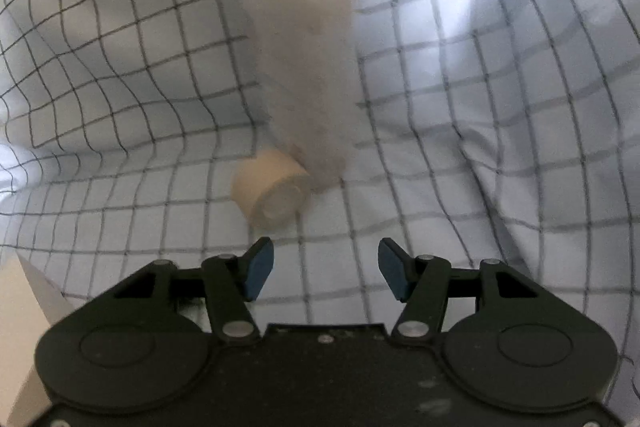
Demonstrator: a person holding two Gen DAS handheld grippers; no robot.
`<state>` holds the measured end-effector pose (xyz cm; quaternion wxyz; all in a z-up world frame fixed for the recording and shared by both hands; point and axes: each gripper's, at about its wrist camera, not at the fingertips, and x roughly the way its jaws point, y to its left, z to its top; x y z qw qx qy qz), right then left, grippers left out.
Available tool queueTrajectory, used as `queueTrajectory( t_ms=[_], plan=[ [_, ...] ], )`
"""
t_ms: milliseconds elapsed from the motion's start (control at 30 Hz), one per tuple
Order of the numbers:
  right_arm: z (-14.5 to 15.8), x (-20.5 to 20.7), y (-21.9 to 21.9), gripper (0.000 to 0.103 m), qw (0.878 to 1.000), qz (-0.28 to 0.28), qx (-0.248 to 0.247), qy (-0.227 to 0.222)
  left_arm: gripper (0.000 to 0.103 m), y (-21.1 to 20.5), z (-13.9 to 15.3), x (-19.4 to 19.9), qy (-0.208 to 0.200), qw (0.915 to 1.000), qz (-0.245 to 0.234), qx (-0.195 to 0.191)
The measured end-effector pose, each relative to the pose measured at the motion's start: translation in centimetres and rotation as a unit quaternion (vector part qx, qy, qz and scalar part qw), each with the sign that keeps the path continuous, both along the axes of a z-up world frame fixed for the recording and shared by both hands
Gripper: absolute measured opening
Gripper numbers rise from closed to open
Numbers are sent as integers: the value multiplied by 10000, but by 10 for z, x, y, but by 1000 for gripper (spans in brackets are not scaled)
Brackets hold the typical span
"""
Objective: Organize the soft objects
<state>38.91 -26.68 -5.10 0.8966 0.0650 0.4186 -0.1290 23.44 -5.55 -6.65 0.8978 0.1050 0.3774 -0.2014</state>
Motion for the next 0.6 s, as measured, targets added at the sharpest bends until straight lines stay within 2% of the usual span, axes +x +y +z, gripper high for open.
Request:
queueTrajectory(
  t_ms=[200,400,600],
  plan=[
    [9,-11,-4,58,9996,10,144,-247,66,0,1,-1,6,10000,45,-18],
    [29,23,7,58,9977,-67,281,-609,67,1,2,-1,20,10000,83,-13],
    [27,50,25,59,9988,36,172,-447,68,0,0,1,71,9999,126,13]
  ],
)
